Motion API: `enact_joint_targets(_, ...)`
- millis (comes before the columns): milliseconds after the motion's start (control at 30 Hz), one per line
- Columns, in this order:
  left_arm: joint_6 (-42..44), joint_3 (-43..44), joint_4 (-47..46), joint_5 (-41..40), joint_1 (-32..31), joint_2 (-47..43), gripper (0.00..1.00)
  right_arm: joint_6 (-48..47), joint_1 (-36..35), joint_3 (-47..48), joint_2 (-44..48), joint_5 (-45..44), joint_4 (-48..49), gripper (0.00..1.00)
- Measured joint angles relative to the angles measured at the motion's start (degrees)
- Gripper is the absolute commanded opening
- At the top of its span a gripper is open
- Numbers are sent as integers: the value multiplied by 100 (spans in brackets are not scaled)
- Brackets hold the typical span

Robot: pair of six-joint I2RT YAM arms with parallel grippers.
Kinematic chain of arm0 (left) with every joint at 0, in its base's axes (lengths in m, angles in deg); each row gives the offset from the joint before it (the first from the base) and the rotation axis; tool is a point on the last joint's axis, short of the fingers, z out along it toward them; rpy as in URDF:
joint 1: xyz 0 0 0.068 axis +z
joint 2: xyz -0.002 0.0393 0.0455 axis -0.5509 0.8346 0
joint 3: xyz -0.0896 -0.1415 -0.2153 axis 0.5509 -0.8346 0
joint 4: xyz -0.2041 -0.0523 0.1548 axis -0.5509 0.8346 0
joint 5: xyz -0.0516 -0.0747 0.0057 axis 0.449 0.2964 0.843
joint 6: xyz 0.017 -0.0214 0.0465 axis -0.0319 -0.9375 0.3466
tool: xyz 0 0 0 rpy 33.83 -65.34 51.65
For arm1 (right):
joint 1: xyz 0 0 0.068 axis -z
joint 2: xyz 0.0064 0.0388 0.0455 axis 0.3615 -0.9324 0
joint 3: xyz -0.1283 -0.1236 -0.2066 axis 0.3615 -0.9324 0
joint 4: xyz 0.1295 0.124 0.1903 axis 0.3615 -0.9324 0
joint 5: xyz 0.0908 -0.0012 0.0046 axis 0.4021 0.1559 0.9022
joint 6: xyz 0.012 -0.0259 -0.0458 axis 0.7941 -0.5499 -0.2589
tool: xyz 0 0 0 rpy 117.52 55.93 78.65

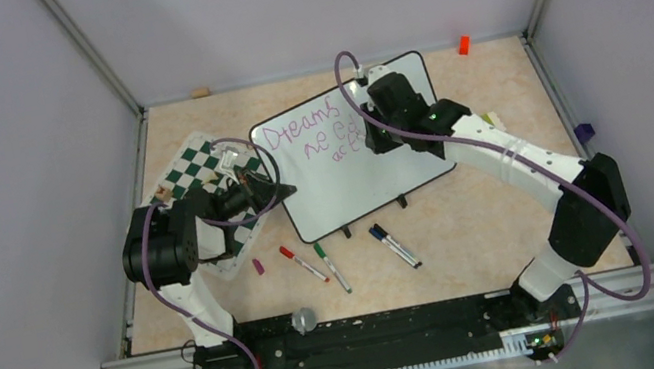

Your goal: Write a sentence on the whiteboard

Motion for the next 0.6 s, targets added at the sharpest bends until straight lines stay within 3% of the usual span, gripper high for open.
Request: enact_joint_targets(600,-7,20,22,11,0,4,0,66,0,-245,61,81,-44,0)
